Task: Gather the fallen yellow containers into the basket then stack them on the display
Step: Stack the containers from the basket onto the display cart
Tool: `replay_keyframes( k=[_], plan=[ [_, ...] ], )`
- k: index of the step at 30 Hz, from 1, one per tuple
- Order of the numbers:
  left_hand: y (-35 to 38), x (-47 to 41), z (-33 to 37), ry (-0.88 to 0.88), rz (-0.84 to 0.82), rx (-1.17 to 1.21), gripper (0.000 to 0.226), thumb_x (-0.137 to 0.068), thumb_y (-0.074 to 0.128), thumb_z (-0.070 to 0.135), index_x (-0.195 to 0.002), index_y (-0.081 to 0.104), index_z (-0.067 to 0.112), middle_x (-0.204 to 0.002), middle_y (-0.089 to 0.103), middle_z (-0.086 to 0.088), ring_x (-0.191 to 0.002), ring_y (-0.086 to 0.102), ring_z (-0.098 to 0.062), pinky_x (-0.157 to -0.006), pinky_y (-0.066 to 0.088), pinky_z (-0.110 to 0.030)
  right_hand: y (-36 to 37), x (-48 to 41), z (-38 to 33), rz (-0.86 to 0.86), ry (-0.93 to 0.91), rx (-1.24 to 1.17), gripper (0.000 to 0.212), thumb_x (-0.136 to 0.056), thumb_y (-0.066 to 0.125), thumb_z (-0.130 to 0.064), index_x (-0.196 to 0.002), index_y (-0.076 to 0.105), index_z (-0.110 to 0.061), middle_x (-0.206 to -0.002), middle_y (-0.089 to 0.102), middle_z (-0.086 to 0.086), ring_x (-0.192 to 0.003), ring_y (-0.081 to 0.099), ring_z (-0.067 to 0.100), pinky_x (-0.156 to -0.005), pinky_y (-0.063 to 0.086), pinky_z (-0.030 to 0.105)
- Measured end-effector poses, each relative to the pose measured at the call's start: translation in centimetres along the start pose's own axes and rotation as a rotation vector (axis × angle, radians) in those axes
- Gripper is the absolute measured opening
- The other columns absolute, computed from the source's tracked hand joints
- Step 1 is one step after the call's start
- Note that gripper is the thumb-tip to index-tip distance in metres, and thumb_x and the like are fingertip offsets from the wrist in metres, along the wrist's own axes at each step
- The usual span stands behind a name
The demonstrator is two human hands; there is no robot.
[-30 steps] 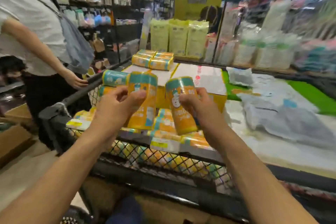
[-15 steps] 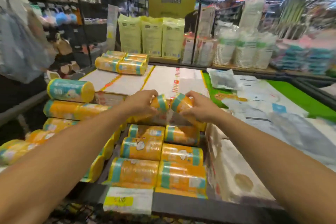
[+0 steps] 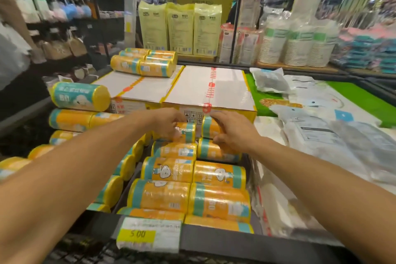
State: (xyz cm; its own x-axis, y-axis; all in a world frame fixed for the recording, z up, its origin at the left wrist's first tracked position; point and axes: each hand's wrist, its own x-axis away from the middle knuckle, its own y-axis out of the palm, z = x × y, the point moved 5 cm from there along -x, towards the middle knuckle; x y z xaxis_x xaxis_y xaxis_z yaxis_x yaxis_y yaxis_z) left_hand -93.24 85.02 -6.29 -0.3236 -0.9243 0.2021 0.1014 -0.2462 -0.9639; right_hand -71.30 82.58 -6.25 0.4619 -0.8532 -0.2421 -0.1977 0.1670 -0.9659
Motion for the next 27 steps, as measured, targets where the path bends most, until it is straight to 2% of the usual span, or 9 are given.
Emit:
replay_keyframes(
  k=[2,6,8,11,14,17,19,22,27],
  plan=[
    [0.1,0.2,0.1,-0.009,-0.018,0.005,0.066,-0.096,0.073,0.031,-0.154,0.045,0.014,-0.147,0.054,-0.009,-0.131,0.052,-0.029,-0.096,0.037,-0.028,-0.3,0.0,0.4,-0.094,0.014,-0.119,0.087,-0.07,0.088,-0.044,-0.148,0.049,-0.039,-0.145,0.059,-0.009,-0.125,0.058,0.02,-0.098,0.051,0.039],
    [0.7,0.1,-0.1,-0.028,-0.043,0.009,0.065,-0.099,0.067,0.034,-0.157,0.041,0.018,-0.152,0.05,-0.006,-0.134,0.051,-0.027,-0.108,0.043,-0.037,-1.5,-0.5,1.3,-0.366,0.079,-0.306,0.068,-0.081,0.085,-0.039,-0.143,0.056,-0.036,-0.129,0.064,-0.008,-0.115,0.062,0.017,-0.097,0.052,0.033],
    [1.3,-0.1,0.0,-0.02,-0.045,-0.017,0.062,-0.101,0.063,0.034,-0.156,0.04,0.019,-0.152,0.05,-0.006,-0.133,0.051,-0.028,-0.108,0.044,-0.04,-1.8,-0.8,1.1,-0.325,0.038,-0.253,0.065,-0.082,0.084,-0.039,-0.141,0.056,-0.035,-0.126,0.065,-0.008,-0.112,0.062,0.018,-0.095,0.051,0.035],
    [1.8,-0.3,0.1,-0.004,-0.046,-0.028,0.059,-0.102,0.061,0.034,-0.155,0.041,0.018,-0.151,0.05,-0.007,-0.132,0.051,-0.028,-0.105,0.045,-0.039,-0.5,-0.6,0.3,-0.165,-0.071,-0.105,0.065,-0.08,0.086,-0.034,-0.139,0.057,-0.029,-0.107,0.058,-0.009,-0.106,0.059,0.023,-0.08,0.043,0.033],
    [1.8,-0.1,0.3,0.015,-0.026,-0.014,0.053,-0.101,0.064,0.033,-0.15,0.048,0.018,-0.137,0.059,-0.009,-0.117,0.057,-0.028,-0.087,0.042,-0.031,0.7,-0.6,0.5,-0.126,-0.02,-0.065,0.074,-0.084,0.083,-0.041,-0.149,0.051,-0.028,-0.122,0.049,0.003,-0.119,0.047,0.025,-0.097,0.044,0.039],
    [1.5,0.2,0.4,0.001,0.079,0.035,0.038,-0.099,0.067,0.036,-0.133,0.064,0.021,-0.123,0.068,-0.006,-0.097,0.058,-0.021,-0.078,0.042,-0.029,1.3,-0.5,0.1,-0.024,-0.055,0.01,0.057,-0.083,0.08,-0.048,-0.134,0.065,-0.025,-0.124,0.062,0.001,-0.12,0.053,0.025,-0.096,0.045,0.04],
    [1.6,0.6,0.4,-0.056,0.124,0.096,0.034,-0.101,0.063,0.037,-0.131,0.066,0.021,-0.127,0.068,-0.004,-0.105,0.06,-0.021,-0.082,0.045,-0.03,2.0,0.2,-0.3,-0.001,-0.058,0.072,0.046,-0.087,0.073,-0.054,-0.125,0.066,-0.029,-0.128,0.067,-0.005,-0.122,0.053,0.026,-0.096,0.045,0.043],
    [2.2,1.4,0.3,-0.129,0.096,0.165,0.045,-0.103,0.056,0.039,-0.146,0.057,0.025,-0.15,0.055,-0.001,-0.13,0.055,-0.024,-0.103,0.046,-0.035,2.7,1.5,-0.2,-0.016,0.017,-0.034,0.037,-0.1,0.063,-0.038,-0.136,0.062,-0.027,-0.14,0.061,-0.002,-0.127,0.047,0.027,-0.106,0.042,0.046],
    [2.2,2.5,0.7,-0.128,0.018,0.346,0.055,-0.104,0.049,0.053,-0.15,0.054,0.023,-0.16,0.044,-0.001,-0.145,0.042,-0.024,-0.118,0.032,-0.039,2.2,1.7,0.5,-0.037,0.258,-0.063,0.031,-0.097,0.059,-0.034,-0.124,0.063,-0.021,-0.129,0.06,0.004,-0.121,0.052,0.031,-0.101,0.047,0.045]
  ],
)
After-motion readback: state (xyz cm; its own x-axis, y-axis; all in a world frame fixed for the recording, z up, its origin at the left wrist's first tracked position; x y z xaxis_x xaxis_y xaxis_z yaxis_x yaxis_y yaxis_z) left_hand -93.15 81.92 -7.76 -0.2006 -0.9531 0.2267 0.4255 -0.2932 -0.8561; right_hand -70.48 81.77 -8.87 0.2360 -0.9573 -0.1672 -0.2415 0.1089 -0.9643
